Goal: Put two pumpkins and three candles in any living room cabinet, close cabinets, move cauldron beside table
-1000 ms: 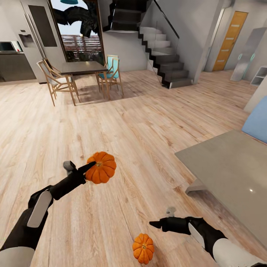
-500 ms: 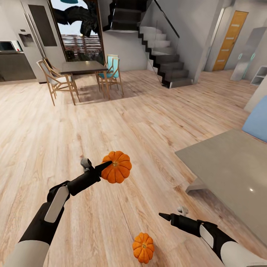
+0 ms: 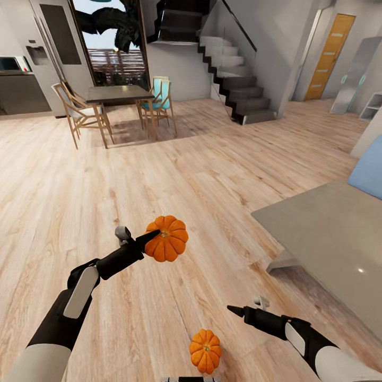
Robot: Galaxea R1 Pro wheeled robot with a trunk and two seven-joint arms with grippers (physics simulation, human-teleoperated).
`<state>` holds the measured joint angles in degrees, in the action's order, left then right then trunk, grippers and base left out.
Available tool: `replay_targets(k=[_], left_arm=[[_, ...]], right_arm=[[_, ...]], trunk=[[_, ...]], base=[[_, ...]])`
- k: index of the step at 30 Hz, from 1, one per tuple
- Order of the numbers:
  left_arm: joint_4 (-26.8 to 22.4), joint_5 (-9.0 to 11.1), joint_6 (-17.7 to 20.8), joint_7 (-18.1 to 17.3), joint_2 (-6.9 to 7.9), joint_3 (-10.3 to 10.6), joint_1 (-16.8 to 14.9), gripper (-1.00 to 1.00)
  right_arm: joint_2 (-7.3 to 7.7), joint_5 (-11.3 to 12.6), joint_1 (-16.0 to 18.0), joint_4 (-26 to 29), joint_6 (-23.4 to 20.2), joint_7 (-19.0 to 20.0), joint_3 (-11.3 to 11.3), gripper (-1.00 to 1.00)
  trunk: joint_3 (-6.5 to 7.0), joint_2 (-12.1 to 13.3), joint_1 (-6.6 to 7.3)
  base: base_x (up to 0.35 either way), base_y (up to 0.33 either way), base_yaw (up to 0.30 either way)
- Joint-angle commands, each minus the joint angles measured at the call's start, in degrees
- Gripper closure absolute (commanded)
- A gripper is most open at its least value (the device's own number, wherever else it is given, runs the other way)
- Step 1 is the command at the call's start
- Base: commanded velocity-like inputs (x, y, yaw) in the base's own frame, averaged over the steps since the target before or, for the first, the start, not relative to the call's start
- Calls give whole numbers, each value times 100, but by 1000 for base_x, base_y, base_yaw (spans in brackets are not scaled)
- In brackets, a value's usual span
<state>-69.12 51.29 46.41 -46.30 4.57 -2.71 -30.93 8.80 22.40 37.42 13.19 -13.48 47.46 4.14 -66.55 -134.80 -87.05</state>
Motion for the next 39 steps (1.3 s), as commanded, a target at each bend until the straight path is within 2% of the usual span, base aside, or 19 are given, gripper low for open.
replay_targets(k=[1, 15, 16, 17, 21, 39], left_arm=[[0, 24, 8, -10, 0, -1, 0, 100], [7, 48, 3, -10, -10, 10, 0, 100], [9, 43, 2, -9, -26, 12, 0, 100], [13, 0, 1, 8, -265, 16, 0, 100], [13, -3, 4, 160, -315, 17, 0, 100], [22, 12, 5, 174, -317, 8, 0, 100]], right_arm=[[-2, 1, -1, 2, 1, -17, -1, -100], [-42, -14, -35, 6, 168, -399, 16, -100], [-44, -15, -38, 3, 176, -435, 17, -100], [-45, -10, -42, 4, 179, -688, 17, -100], [-47, -15, -42, 5, 186, -762, 17, -100], [-45, -87, -42, 20, 205, -755, 39, -100]], trunk=[[-18, -42, -22], [-270, -603, -330], [-288, -643, -352], [-306, -683, -374], [-377, -844, -462], [-776, -868, -508]], base=[[0, 0, 0], [0, 0, 0], [0, 0, 0], [0, 0, 0], [0, 0, 0], [0, 0, 0]])
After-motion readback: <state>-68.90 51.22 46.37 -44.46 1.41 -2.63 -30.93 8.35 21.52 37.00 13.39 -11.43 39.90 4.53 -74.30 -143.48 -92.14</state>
